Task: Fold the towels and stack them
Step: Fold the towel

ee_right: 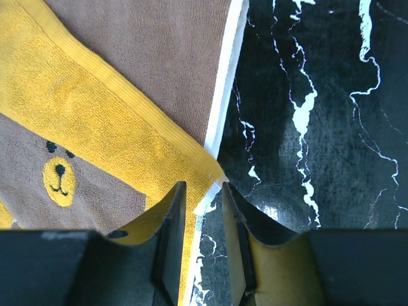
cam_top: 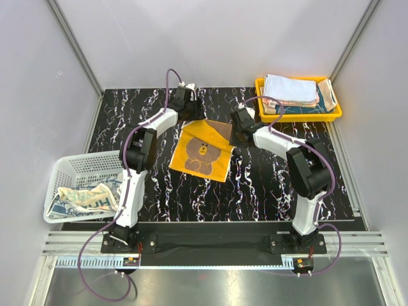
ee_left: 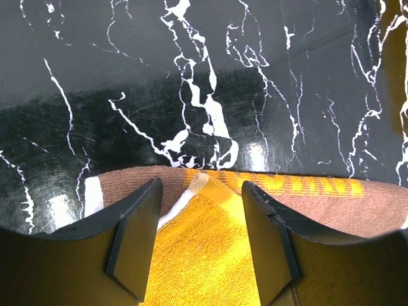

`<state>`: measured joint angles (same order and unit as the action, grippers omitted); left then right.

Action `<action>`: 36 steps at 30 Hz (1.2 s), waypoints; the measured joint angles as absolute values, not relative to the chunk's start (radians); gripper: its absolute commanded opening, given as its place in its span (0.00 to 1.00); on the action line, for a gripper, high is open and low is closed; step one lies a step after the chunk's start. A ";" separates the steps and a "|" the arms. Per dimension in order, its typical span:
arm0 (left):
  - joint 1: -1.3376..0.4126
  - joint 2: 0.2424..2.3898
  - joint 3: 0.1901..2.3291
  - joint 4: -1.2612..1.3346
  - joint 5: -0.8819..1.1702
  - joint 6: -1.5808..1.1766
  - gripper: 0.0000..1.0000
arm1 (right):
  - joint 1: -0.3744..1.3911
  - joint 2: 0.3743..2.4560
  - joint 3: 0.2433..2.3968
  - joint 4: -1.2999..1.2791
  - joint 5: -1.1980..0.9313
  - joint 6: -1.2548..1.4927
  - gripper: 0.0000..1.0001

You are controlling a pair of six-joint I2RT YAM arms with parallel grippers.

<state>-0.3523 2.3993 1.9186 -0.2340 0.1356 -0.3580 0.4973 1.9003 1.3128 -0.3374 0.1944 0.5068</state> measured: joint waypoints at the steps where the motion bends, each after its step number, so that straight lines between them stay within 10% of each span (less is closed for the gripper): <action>1: -0.352 2.399 1.919 -0.231 0.139 -0.358 0.56 | 0.497 1.900 1.309 -0.336 0.192 0.509 0.35; 27: -0.352 2.400 1.919 -0.222 0.189 -0.368 0.01 | 0.443 1.917 1.288 -0.325 0.102 0.552 0.43; 36: -0.352 2.372 1.866 -0.175 0.192 -0.389 0.00 | 0.392 1.948 1.277 -0.290 0.006 0.602 0.48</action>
<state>-0.3523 2.3718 1.8656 -0.1749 0.1925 -0.3889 0.3916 1.9480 1.2770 -0.2905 0.0055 0.6022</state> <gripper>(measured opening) 0.030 0.469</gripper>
